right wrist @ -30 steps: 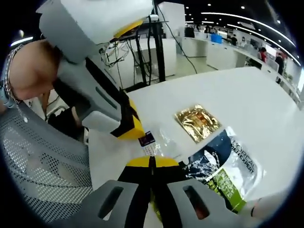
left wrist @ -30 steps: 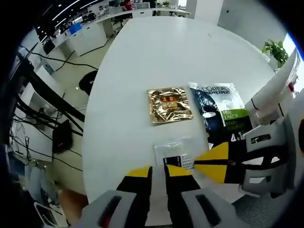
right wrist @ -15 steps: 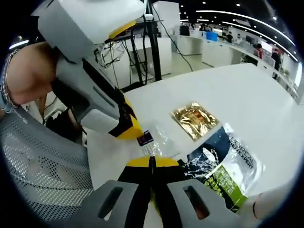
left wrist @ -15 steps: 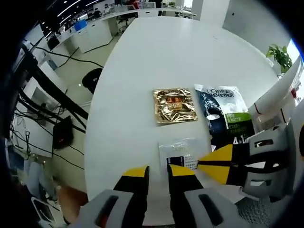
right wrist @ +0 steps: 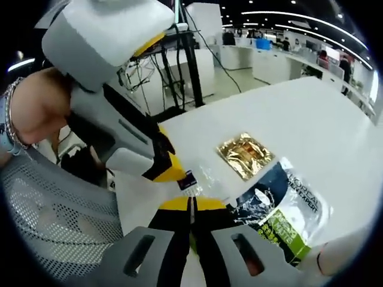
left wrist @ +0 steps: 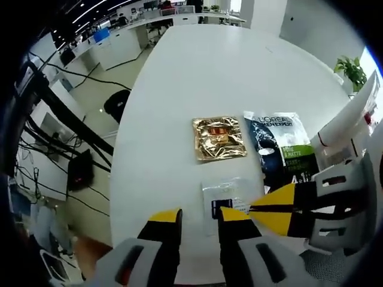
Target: Arrange the skincare products in the storage area until every visible bottle or jar stands upright without overlapping.
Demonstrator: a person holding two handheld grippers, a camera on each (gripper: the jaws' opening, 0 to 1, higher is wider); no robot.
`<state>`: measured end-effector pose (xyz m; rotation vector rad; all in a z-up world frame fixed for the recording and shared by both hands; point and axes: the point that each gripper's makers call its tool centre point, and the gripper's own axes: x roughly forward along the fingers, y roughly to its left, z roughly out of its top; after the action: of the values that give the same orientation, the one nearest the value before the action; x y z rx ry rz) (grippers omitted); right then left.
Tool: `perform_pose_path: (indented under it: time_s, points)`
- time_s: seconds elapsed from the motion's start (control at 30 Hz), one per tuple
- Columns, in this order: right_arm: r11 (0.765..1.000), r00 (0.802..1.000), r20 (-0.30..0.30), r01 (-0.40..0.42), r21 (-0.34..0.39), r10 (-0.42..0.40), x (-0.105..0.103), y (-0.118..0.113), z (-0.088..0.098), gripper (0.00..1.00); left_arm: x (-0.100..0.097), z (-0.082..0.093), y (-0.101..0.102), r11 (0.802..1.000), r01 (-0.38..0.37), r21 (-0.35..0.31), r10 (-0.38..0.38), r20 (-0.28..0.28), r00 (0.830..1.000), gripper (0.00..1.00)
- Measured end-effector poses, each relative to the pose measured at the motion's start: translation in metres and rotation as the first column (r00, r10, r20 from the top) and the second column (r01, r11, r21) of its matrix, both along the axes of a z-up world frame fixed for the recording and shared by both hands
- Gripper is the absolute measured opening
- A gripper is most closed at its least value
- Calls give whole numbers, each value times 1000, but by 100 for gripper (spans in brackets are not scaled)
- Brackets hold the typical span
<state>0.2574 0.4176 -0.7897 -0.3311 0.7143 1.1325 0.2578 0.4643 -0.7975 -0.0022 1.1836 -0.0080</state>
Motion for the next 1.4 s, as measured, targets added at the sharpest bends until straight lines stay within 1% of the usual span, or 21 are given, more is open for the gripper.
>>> perform_pose_path:
  time_s: [0.1, 0.2, 0.27, 0.33, 0.37, 0.4, 0.47, 0.53, 0.57, 0.6, 0.67, 0.7, 0.73, 0.8, 0.83, 0.87, 0.9, 0.93, 1.0, 1.13, 1.4]
  points:
    - [1000, 1000, 15, 19, -4, -19, 3, -6, 5, 1, 2, 2, 1, 1000, 3, 5, -3, 16, 1000, 23]
    - [999, 1000, -11, 16, 29, -15, -5, -14, 20, 1, 7, 6, -15, 996, 89, -31, -87, 61, 994, 22]
    - [999, 1000, -19, 4, 51, -3, -12, -22, 32, 1, 5, 6, -26, 990, 130, -59, -127, 56, 990, 22]
    - [996, 998, -56, 21, 84, -16, -19, -32, 43, 1, 3, 4, -32, 985, 163, -64, -160, 50, 986, 23]
    - [994, 996, -90, 37, 102, -27, -24, -39, 49, 1, 2, 2, -33, 982, 182, -49, -180, 40, 983, 23]
    - [994, 992, -118, 53, 98, -41, -28, -45, 51, 1, 1, 2, -33, 979, 199, -37, -197, 36, 980, 24]
    - [995, 984, -168, 72, 75, -59, -36, -59, 56, 1, 1, 0, -34, 975, 219, -21, -218, 38, 975, 26]
    - [988, 968, -240, 102, 116, -72, -49, -72, 74, 1, 0, -3, -35, 975, 220, -17, -220, 23, 975, 28]
    - [979, 960, -269, 128, 160, -82, -54, -75, 84, 1, -2, -6, -35, 974, 225, -7, -225, 5, 974, 29]
    - [958, 946, -308, 180, 223, -106, -58, -81, 97, 1, -3, -8, -34, 972, 233, 5, -233, -5, 972, 29]
    - [934, 935, -331, 223, 279, -125, -64, -90, 107, 1, -2, -7, -34, 971, 238, 13, -238, 7, 971, 29]
    - [935, 938, -319, 227, 271, -136, -64, -95, 105, 1, -1, -7, -34, 972, 235, 12, -235, 12, 972, 29]
    - [942, 947, -286, 224, 252, -149, -64, -102, 101, 1, -1, -8, -34, 975, 223, 7, -223, 10, 975, 29]
    - [958, 970, -179, 199, 208, -163, -55, -112, 89, 1, -1, -8, -34, 979, 205, 2, -205, 13, 979, 29]
    - [961, 974, -155, 195, 194, -167, -53, -114, 84, 1, -1, -8, -34, 979, 203, 4, -203, 13, 979, 29]
    - [965, 972, -158, 202, 169, -176, -51, -117, 80, 1, -2, -8, -34, 978, 206, 11, -206, 18, 978, 29]
    - [964, 969, -176, 205, 167, -175, -50, -116, 81, 1, -2, -8, -35, 979, 205, 14, -205, 20, 979, 29]
    - [960, 967, -189, 208, 185, -173, -50, -115, 85, 1, -2, -8, -34, 978, 206, 18, -206, 19, 978, 29]
    - [941, 963, -200, 227, 252, -179, -47, -109, 95, 1, -2, -8, -34, 978, 209, 22, -209, 20, 978, 29]
    - [953, 965, -198, 214, 215, -172, -51, -110, 89, 1, -3, -8, -32, 981, 196, 7, -196, 22, 980, 30]
    - [961, 968, -198, 193, 199, -153, -55, -108, 84, 1, -3, -8, -29, 983, 184, 5, -184, 15, 983, 30]
